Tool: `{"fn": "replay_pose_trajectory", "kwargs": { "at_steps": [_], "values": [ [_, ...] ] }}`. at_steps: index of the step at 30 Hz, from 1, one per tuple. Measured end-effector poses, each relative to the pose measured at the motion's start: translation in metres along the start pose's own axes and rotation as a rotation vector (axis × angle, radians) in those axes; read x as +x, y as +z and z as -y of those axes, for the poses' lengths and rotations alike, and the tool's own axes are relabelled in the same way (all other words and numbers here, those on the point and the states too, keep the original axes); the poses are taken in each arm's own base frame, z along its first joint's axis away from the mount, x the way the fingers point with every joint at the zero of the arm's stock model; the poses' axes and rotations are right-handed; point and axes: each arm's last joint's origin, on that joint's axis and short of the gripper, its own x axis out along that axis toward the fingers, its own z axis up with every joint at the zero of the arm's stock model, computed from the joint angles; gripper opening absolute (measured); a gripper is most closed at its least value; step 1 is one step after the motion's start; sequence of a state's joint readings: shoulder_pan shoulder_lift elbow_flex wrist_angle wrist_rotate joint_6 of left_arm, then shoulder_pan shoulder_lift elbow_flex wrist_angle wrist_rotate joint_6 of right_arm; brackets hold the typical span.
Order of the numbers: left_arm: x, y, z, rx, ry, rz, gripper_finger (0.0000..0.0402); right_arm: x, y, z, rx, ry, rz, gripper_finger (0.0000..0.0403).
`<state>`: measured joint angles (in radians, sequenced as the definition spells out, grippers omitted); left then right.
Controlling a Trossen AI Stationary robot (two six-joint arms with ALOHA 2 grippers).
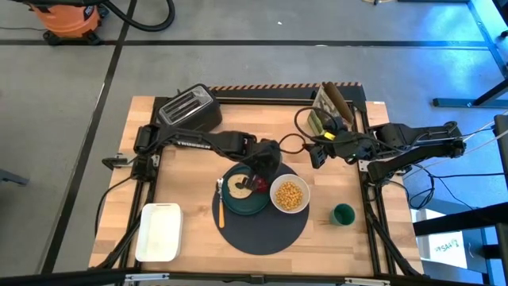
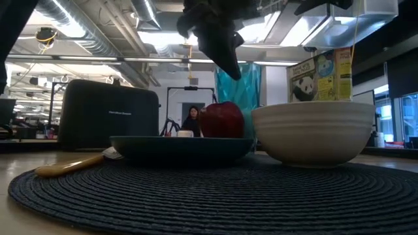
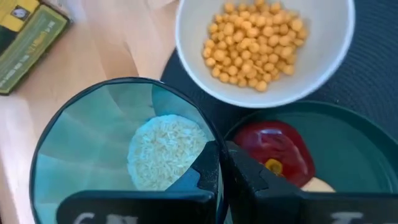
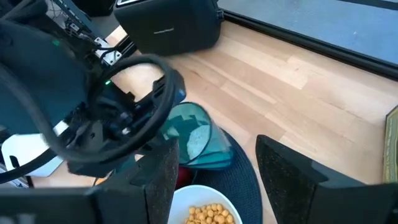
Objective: Arrange a breakfast setting
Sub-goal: Put the blue glass on the top center of the mat
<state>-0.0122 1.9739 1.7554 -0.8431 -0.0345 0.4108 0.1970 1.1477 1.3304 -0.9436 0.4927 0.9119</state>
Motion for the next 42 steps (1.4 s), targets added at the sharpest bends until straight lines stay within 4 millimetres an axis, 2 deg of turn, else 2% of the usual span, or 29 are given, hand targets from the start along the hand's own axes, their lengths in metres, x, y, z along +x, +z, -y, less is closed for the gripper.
{"fn": "replay_pose_trajectory", "kwargs": {
  "at_steps": [7, 12, 17, 22, 30, 42],
  "values": [
    [0.0, 0.003, 0.016, 0.011, -0.118, 0.018, 0.0006, 0.0, 0.0, 0.0, 0.001, 0.004, -0.005, 0.0204],
    [-0.001, 0.007, 0.026, 0.037, -0.075, 0.002, 0.0006, 0.0, 0.0, 0.0, 0.0, 0.005, -0.005, 0.0204],
    [0.0, 0.005, 0.014, 0.017, 0.013, -0.014, 0.0006, 0.0, 0.0, 0.0, 0.001, 0.01, -0.011, 0.0204],
    [0.001, -0.003, 0.001, -0.035, -0.023, -0.028, 0.0013, 0.0, 0.0, 0.0, 0.001, 0.011, -0.01, 0.0204],
    [0.001, -0.006, -0.002, -0.049, -0.071, -0.024, 0.0014, 0.0, 0.0, -0.001, 0.0, 0.016, -0.016, 0.0204],
    [0.0, -0.007, -0.003, -0.06, -0.076, -0.022, 0.0061, 0.0, 0.0, 0.0, -0.004, -0.003, 0.001, 0.0204]
  ]
}}
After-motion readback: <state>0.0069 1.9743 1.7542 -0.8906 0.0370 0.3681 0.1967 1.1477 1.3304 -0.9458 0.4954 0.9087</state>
